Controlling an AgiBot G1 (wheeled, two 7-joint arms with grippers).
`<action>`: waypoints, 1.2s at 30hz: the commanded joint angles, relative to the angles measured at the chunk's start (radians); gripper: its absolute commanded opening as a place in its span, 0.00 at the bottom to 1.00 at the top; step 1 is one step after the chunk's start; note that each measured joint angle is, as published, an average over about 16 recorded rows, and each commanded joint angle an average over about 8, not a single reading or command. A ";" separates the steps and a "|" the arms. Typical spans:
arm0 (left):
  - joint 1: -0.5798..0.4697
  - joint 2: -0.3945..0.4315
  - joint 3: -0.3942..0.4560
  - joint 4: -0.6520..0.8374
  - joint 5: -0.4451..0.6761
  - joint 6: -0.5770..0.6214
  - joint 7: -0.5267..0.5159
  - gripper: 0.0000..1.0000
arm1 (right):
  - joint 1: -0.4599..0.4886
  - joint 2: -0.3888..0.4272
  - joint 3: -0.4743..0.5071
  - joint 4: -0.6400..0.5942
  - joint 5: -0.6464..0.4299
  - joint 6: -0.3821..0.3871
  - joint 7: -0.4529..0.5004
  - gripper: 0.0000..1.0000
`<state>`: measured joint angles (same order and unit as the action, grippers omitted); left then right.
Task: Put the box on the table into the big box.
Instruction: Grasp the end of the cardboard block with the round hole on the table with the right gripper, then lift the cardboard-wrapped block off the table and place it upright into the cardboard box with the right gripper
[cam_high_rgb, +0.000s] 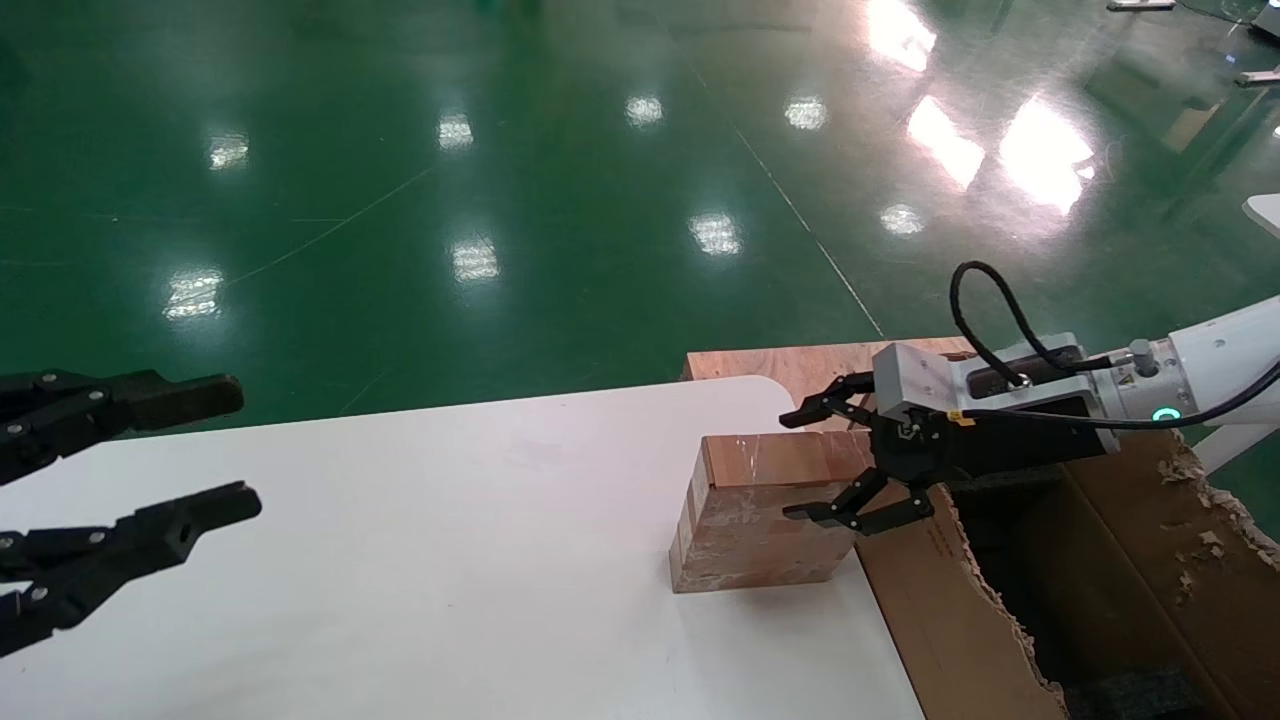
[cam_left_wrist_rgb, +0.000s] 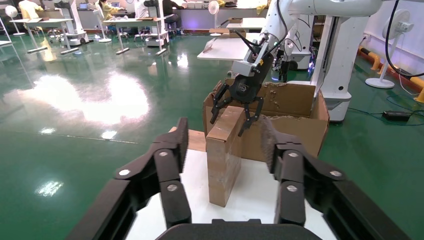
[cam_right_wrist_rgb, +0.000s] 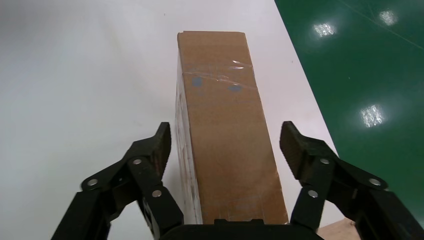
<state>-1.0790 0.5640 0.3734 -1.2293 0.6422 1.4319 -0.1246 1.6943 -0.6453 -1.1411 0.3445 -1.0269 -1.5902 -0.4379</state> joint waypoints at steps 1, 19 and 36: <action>0.000 0.000 0.000 0.000 0.000 0.000 0.000 1.00 | 0.000 0.000 0.000 0.000 0.000 0.000 0.000 0.00; 0.000 0.000 0.000 0.000 0.000 0.000 0.000 1.00 | 0.033 0.017 -0.018 0.068 0.014 0.000 0.084 0.00; 0.000 0.000 0.000 0.000 0.000 0.000 0.000 1.00 | 0.415 0.385 -0.043 0.510 0.129 0.013 0.602 0.00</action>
<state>-1.0790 0.5640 0.3734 -1.2294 0.6422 1.4319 -0.1246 2.1018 -0.2542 -1.1792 0.8575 -0.9260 -1.5792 0.1655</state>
